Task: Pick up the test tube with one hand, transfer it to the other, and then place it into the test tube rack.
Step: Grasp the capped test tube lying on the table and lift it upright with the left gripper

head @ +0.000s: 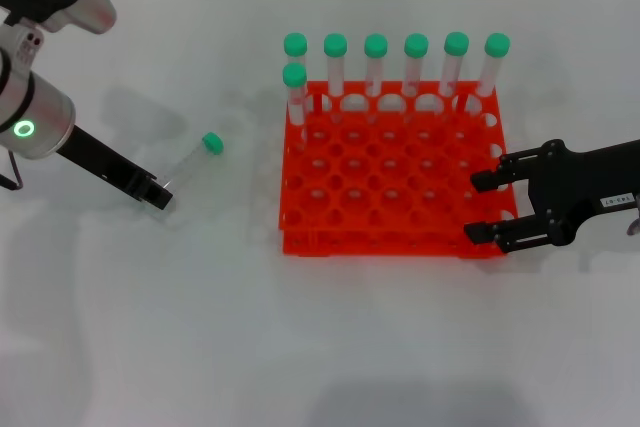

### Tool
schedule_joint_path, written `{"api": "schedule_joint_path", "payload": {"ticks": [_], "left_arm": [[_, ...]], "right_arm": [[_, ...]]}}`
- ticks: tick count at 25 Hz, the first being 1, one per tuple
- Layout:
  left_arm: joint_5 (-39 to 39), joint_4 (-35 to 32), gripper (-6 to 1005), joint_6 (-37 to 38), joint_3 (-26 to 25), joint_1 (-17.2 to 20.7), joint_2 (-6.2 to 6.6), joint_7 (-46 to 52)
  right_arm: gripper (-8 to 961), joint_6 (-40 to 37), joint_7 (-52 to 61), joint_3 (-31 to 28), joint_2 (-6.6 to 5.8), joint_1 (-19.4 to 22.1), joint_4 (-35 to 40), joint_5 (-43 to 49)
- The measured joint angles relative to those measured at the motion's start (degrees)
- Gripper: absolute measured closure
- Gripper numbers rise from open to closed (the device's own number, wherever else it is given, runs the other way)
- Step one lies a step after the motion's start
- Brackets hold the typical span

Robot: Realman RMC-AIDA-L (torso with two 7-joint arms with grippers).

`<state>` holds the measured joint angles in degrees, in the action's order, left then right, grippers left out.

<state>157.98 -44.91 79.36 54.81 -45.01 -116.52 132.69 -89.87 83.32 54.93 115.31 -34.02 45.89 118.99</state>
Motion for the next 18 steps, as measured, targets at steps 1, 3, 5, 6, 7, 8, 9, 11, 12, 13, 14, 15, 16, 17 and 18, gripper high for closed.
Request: {"api": "schedule_joint_path", "payload": {"ticks": [1,3,5,6,7,8,9,11,12,13,14,15,16,17,18], "left_arm": [[0.02,0.00,521,0.00,0.15,-0.01,0.00,0.20],[0.08,0.00,608,-0.02,0.67,-0.02,0.08,0.57],[0.08,0.00,695,-0.05,1.41,-0.08,0.10,0.83],[0.09,0.00,699,-0.08,1.81,-0.11,0.10,0.95],[0.22,0.00,702,-0.10,2.02,-0.13,0.08,1.02],[0.39,0.00,706,-0.12,2.20,-0.15,0.03,1.08],[0.63,0.00,709,-0.16,2.27,-0.17,-0.02,1.16],[1.13,0.00,716,-0.23,2.28,-0.34,-0.15,1.30],[1.22,0.00,720,-0.26,2.27,-0.46,-0.19,1.43],[1.24,0.00,724,-0.29,2.25,-0.62,-0.20,1.59],[1.24,0.00,727,-0.36,2.24,-0.68,-0.20,1.68],[1.24,0.00,731,-0.48,2.24,-0.72,-0.19,1.74],[1.24,0.00,734,-0.68,2.24,-0.74,-0.19,1.81],[1.27,0.02,738,-0.99,2.24,-0.77,-0.20,1.84],[1.27,0.03,741,-1.31,2.23,-0.77,-0.23,1.91]], "right_arm": [[279,0.04,0.00,0.00,0.00,0.00,-0.02,0.00],[280,0.08,0.00,0.00,0.00,-0.02,-0.08,0.00],[280,0.13,0.00,0.00,0.00,-0.05,-0.14,0.00],[280,0.16,0.00,0.00,0.00,-0.08,-0.16,0.00],[280,0.19,0.00,0.00,0.00,-0.11,-0.17,0.00],[280,0.19,0.00,0.00,0.00,-0.11,-0.17,0.00],[280,0.24,0.00,0.00,0.00,-0.13,-0.18,0.00],[280,0.47,0.00,0.00,0.00,-0.14,-0.19,0.01],[280,0.60,0.01,0.00,0.00,-0.15,-0.20,0.01],[280,0.68,0.02,0.00,0.00,-0.15,-0.20,0.01],[280,0.72,0.03,0.00,0.00,-0.16,-0.20,0.01],[280,0.74,0.04,0.00,0.00,-0.16,-0.26,0.01],[280,0.76,0.04,0.00,0.00,-0.17,-0.32,0.01],[280,0.78,0.05,0.00,0.00,-0.17,-0.39,0.01],[280,0.82,0.05,-0.02,0.00,-0.17,-0.51,0.01]]}}
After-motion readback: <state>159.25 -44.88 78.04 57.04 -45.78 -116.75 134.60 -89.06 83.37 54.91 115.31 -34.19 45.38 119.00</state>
